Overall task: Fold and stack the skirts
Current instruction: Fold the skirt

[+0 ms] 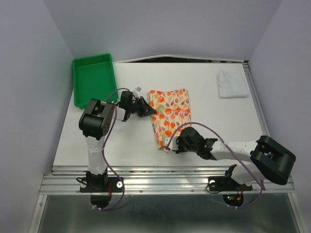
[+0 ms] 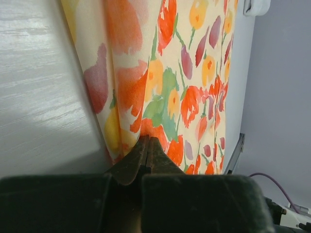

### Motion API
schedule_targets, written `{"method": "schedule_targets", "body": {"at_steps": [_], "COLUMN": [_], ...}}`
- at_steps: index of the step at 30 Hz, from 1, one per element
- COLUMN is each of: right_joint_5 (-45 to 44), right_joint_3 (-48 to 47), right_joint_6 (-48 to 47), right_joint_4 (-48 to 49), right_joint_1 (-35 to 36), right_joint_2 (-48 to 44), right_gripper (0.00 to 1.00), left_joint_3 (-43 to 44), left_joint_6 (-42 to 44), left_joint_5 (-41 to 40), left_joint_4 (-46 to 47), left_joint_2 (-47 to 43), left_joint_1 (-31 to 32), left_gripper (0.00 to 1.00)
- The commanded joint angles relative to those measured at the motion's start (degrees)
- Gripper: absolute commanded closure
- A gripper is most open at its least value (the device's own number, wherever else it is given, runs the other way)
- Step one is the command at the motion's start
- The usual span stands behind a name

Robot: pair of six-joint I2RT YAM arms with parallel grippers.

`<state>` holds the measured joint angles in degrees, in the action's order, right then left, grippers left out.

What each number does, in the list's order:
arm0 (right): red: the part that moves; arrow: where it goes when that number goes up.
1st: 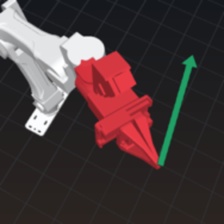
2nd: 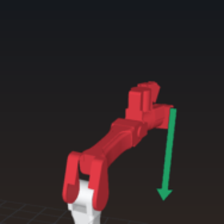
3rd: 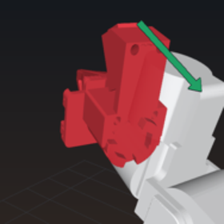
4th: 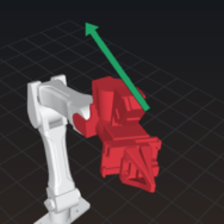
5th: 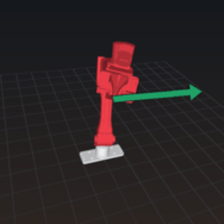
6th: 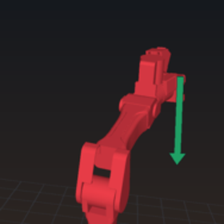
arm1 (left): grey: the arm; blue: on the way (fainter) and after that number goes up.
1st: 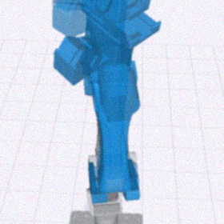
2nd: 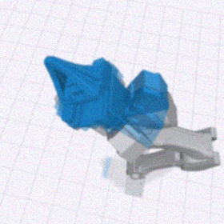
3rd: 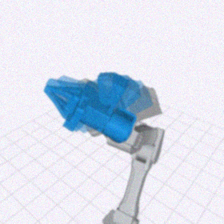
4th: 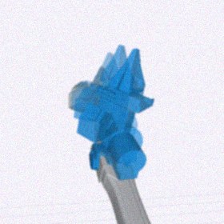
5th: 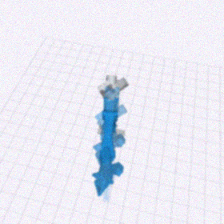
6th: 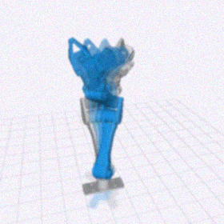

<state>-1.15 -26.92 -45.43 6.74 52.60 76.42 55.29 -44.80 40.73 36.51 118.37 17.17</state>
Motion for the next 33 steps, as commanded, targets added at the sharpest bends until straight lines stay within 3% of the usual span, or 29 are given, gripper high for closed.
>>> {"method": "schedule_targets", "body": {"at_steps": [1, 4, 13, 20, 27, 33], "right_joint_5": [-1.41, -0.27, 17.3, 23.82, 27.77, 34.62], "right_joint_3": [1.26, -2.07, -16.49, -20.19, -30.11, -41.01], "right_joint_6": [-0.1, 2.26, 9.73, 15.88, 20.99, 17.05], "right_joint_4": [3.55, -1.97, -26.14, -32.67, -36.62, -43.82], "right_joint_1": [0.58, 0.58, 0.58, 0.58, -0.04, -10.11], "right_joint_2": [2.06, 0.93, -4.35, -4.7, -1.81, 8.02], "right_gripper": [0.77, 0.99, 0.99, 0.99, 0.99, 0.99], "left_joint_3": [0.35, 0.35, -0.17, -4.4, -0.98, 2.72], "left_joint_6": [2.96, 3.57, 8.32, 12.62, 20.89, 23.09], "left_joint_5": [-2.23, -2.5, -1.71, 0.14, 0.32, -0.56], "left_joint_4": [-4.43, -4.96, -10.75, -16.11, -28.23, -32.56], "left_joint_2": [1.6, 1.52, -0.24, -4.28, -3.58, -1.3], "left_joint_1": [-0.21, -0.29, -0.29, -0.21, -0.29, -0.29], "left_gripper": [1.0, 1.0, 1.0, 1.0, 1.0, 1.0]}}
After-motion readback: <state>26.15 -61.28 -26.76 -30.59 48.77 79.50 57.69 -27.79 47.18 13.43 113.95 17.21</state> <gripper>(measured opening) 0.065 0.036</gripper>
